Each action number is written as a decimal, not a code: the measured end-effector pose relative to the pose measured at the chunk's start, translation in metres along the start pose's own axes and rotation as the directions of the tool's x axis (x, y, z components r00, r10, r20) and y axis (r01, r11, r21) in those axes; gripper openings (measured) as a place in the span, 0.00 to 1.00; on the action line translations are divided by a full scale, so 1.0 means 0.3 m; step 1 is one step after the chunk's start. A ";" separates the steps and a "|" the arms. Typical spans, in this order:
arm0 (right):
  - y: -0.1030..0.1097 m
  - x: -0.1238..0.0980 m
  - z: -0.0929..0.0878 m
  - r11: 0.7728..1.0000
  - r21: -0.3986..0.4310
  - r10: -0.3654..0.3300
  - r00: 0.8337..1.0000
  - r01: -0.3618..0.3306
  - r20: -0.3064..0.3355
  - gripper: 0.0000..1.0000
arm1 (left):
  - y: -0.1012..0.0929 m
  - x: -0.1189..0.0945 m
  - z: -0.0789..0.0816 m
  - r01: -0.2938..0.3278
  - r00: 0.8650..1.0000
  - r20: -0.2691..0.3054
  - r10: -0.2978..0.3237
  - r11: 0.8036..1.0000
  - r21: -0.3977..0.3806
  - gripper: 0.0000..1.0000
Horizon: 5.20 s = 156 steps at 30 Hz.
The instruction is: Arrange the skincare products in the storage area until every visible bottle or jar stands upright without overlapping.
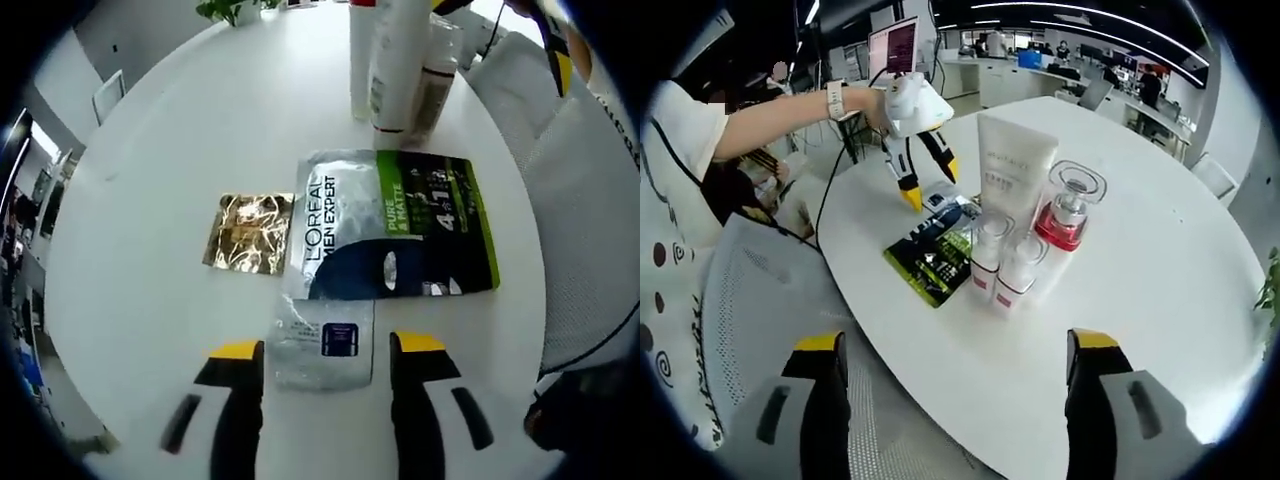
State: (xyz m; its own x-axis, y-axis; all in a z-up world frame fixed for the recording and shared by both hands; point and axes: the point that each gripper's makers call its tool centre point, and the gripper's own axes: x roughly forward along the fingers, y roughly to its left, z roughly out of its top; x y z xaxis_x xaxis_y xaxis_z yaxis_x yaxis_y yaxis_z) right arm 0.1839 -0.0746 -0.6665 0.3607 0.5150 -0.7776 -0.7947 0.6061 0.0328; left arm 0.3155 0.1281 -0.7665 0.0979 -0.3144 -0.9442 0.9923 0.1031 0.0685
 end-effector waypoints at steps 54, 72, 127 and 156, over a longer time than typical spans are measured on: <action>0.074 0.043 0.000 0.997 0.006 0.078 0.997 -0.078 0.015 0.86 | 0.015 0.011 0.019 0.007 1.000 0.005 -0.008 0.997 0.071 0.39; 0.083 0.054 -0.009 0.995 0.012 0.096 0.995 -0.096 0.003 0.84 | 0.022 0.019 0.017 0.056 0.998 -0.002 -0.056 0.998 0.022 0.39; 0.172 0.128 0.070 0.954 0.154 0.220 0.951 -0.256 0.217 0.62 | -0.147 -0.131 0.072 0.015 0.998 0.061 -0.016 1.000 0.022 0.35; 0.170 0.202 0.214 0.932 0.220 0.200 0.915 -0.288 0.349 0.30 | -0.280 -0.235 0.240 -0.048 0.989 0.144 0.021 0.981 0.189 0.35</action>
State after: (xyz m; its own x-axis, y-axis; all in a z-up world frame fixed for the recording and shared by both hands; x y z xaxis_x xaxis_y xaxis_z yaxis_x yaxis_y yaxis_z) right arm 0.1966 0.0263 -0.6716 0.3415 0.8044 -0.4860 -0.7368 0.5502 0.3929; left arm 0.2308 0.0736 -0.6824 0.1286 -0.4445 -0.8865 0.9828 -0.0622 0.1738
